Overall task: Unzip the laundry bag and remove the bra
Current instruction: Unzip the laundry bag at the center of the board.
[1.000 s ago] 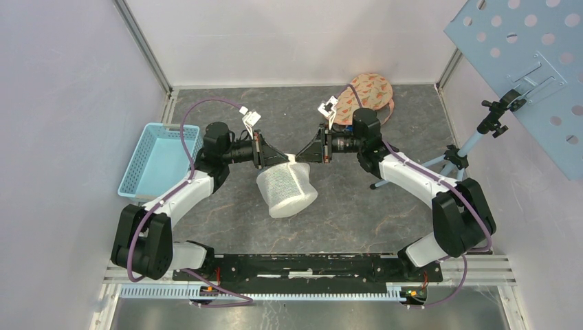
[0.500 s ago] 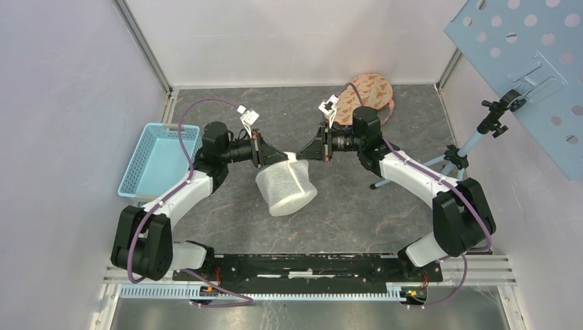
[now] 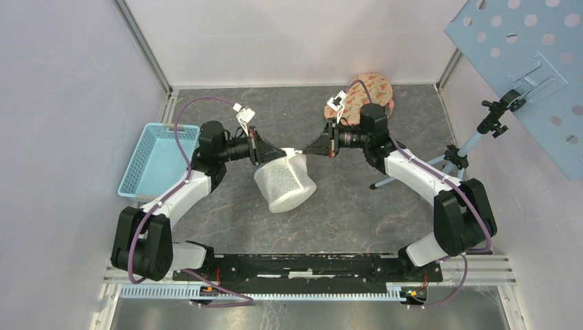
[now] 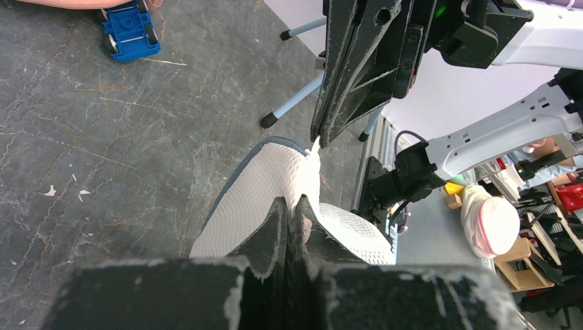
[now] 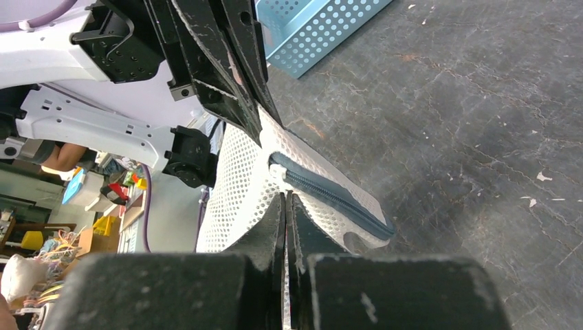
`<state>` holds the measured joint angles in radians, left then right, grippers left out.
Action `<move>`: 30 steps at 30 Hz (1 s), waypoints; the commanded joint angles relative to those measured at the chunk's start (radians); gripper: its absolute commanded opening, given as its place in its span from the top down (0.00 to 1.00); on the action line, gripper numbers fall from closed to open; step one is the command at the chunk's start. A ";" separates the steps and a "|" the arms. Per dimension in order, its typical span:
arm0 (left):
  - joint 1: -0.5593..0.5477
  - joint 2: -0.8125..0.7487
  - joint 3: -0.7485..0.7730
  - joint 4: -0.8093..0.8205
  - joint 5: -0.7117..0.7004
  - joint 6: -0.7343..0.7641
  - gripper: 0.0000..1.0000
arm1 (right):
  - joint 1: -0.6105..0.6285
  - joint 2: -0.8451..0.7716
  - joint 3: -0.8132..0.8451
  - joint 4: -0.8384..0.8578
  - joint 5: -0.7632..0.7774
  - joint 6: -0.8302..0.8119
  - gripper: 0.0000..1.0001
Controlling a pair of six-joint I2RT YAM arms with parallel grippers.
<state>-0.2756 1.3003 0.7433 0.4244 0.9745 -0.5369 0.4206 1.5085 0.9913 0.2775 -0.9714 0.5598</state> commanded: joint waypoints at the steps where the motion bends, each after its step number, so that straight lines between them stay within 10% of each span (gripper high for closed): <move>1: 0.008 -0.029 0.008 0.064 0.014 0.016 0.98 | -0.006 -0.039 -0.005 0.053 -0.023 0.027 1.00; 18: 0.007 0.128 0.165 -0.201 0.105 0.417 0.87 | 0.021 0.051 -0.065 0.164 -0.026 0.052 1.00; 30: 0.013 0.102 0.406 -0.983 0.033 1.046 0.42 | 0.059 0.064 -0.080 0.160 0.000 0.033 1.00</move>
<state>-0.2684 1.4448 1.0489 -0.2054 1.0359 0.1680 0.4603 1.5688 0.9176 0.3885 -0.9821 0.5980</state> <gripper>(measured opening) 0.543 0.006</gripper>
